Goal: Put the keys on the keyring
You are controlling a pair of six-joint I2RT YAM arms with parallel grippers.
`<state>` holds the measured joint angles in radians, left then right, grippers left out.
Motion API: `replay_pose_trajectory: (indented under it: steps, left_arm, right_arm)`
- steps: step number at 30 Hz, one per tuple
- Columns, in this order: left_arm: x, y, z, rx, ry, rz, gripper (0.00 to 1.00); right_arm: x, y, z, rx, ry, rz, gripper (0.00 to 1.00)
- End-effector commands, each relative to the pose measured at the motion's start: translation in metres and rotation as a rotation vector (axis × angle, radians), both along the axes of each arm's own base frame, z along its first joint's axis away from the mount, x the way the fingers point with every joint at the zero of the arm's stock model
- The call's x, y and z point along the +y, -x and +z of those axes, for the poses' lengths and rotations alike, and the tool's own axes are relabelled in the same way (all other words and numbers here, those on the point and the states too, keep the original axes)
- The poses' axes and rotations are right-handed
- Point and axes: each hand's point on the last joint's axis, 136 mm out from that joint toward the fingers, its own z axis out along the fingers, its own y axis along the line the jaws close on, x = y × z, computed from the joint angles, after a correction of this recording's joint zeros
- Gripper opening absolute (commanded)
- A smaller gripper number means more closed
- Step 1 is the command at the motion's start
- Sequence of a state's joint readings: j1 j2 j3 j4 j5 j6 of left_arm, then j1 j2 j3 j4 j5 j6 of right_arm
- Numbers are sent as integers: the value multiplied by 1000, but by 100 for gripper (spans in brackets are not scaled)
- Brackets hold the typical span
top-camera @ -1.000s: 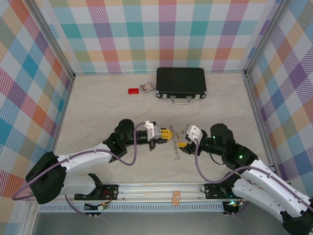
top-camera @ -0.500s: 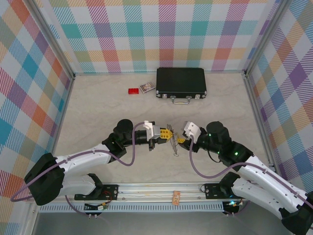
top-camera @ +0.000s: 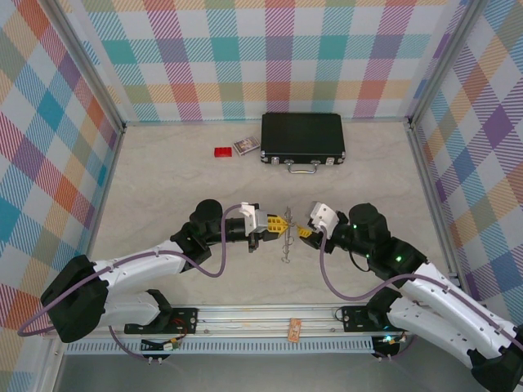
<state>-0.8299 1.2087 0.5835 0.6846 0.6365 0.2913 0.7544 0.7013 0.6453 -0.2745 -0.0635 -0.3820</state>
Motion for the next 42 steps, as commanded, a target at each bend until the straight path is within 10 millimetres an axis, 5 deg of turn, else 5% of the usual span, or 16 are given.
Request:
replay_pose_trajectory:
  steps: [1, 17, 42]
  left_arm:
    - [0, 7, 14, -26, 52, -34, 0]
    - [-3, 10, 13, 9, 69, -59, 0]
    - [-10, 6, 8, 45, 103, -77, 0]
  right_arm:
    - [7, -2, 16, -43, -26, 23, 47]
    - [5, -29, 41, -145, -125, -105, 45]
    - [29, -8, 92, -250, -228, 50, 44]
